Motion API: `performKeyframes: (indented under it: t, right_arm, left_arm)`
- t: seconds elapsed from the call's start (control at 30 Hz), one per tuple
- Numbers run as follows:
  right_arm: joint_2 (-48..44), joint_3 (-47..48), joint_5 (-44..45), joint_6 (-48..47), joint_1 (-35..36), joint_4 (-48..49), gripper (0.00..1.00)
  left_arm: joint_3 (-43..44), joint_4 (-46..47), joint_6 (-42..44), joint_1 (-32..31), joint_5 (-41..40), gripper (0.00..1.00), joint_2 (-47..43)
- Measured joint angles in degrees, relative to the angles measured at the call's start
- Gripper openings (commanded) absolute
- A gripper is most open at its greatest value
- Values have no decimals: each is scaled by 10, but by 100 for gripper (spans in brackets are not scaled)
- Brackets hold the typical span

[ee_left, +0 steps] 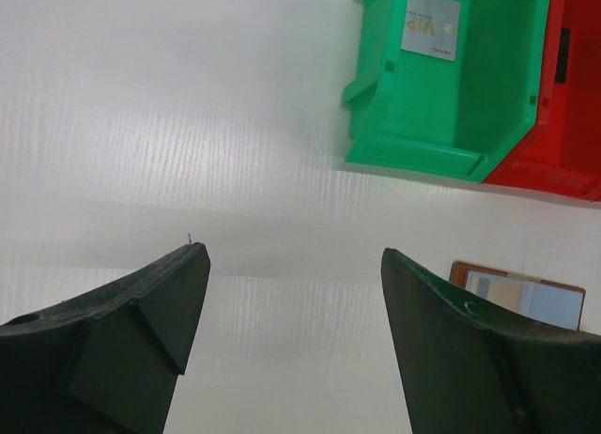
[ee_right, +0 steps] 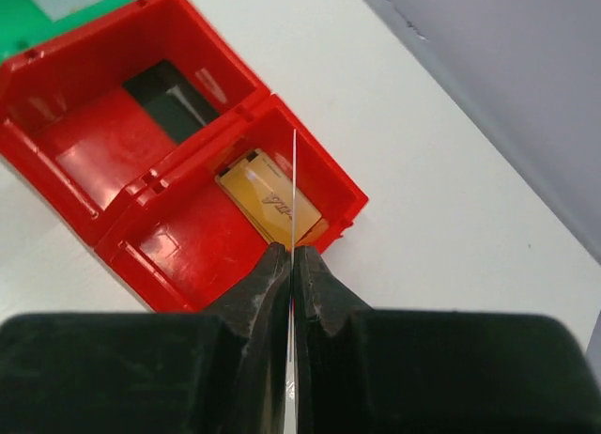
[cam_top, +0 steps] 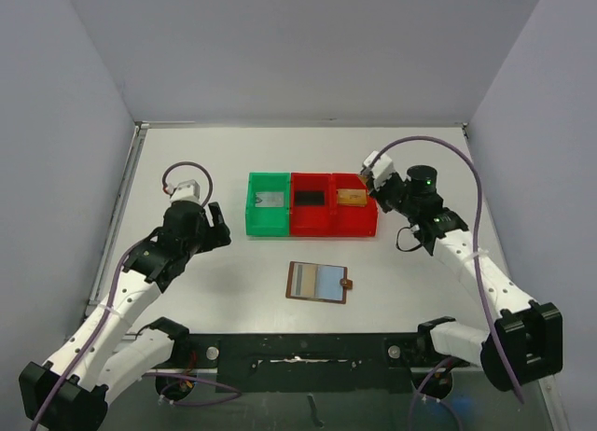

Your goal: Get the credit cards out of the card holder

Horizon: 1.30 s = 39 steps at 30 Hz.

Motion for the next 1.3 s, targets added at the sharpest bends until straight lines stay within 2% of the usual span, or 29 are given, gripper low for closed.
performKeyframes:
  t: [0.2,0.4,0.73,1.07,1.3]
  right_arm:
    - [110,59,15,-151,46,-63,0]
    - [171,69,33,-240,66,-80,0]
    - [271,108,60,-312,75,-69,0]
    - [341,122,99,-365,82,-20,4]
    - [382,128,116,-392,86,15,12]
  left_arm:
    - [0,0,2,0,-17,73,0]
    - [0,0,1,0,-37,73,-18]
    - [-1,0,1,0,-49,74,-23]
    - [-2,0,1,0,-51,74,-19]
    - [-2,0,1,1,-51,74,-18]
